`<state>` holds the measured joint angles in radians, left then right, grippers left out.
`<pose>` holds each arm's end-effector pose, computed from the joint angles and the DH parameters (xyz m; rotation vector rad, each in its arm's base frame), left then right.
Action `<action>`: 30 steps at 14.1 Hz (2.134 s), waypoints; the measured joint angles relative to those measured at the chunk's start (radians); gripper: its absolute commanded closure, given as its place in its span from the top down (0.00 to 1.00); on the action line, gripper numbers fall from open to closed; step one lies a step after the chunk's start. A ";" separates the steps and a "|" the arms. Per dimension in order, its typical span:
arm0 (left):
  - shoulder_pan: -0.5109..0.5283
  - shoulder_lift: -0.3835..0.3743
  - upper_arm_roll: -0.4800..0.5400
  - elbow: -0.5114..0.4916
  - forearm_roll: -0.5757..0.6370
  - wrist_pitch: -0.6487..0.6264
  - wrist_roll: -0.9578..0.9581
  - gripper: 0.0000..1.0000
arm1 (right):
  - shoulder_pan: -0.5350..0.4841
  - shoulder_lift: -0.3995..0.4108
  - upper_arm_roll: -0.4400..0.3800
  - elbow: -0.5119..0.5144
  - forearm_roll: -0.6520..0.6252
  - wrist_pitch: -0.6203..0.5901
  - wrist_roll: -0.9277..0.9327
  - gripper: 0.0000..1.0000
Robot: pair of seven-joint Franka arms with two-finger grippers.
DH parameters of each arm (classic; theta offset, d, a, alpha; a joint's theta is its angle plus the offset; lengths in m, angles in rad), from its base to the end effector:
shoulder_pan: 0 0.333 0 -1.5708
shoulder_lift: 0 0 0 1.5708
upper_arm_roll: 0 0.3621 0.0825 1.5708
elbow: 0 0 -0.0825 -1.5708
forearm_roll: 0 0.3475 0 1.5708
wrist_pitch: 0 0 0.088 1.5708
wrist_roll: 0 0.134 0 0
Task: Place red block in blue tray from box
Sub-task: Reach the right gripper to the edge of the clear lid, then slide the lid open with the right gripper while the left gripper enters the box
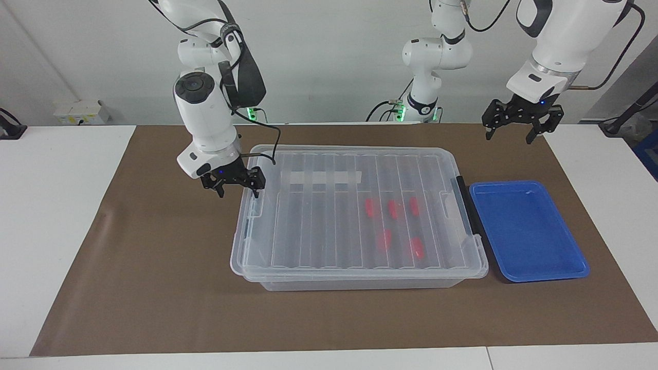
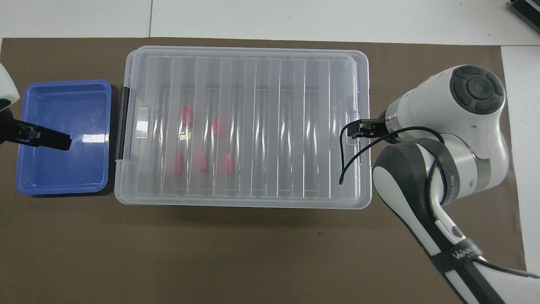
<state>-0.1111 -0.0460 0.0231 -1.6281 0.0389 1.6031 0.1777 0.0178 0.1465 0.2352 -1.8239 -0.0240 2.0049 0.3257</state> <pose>0.5035 -0.0390 0.6450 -3.0752 0.4123 -0.0299 0.5624 0.1363 0.4913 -3.1169 0.1031 -0.0524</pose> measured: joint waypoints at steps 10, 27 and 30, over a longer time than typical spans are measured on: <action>0.000 0.000 0.000 0.000 0.000 0.000 0.000 1.00 | -0.027 0.000 -0.012 -0.003 -0.028 -0.001 -0.090 1.00; 0.001 0.000 0.001 0.000 0.000 0.000 -0.008 1.00 | -0.039 0.000 -0.273 0.000 -0.037 -0.020 -0.610 1.00; 0.001 0.000 0.000 0.000 0.000 0.031 -0.162 1.00 | -0.039 0.000 -0.325 0.001 -0.037 -0.020 -0.708 1.00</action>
<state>-0.1097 -0.0460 0.0232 -1.6286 0.0389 1.6344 0.0161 -0.0215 0.1464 -0.0894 -1.8229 -0.0615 1.9852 -0.3827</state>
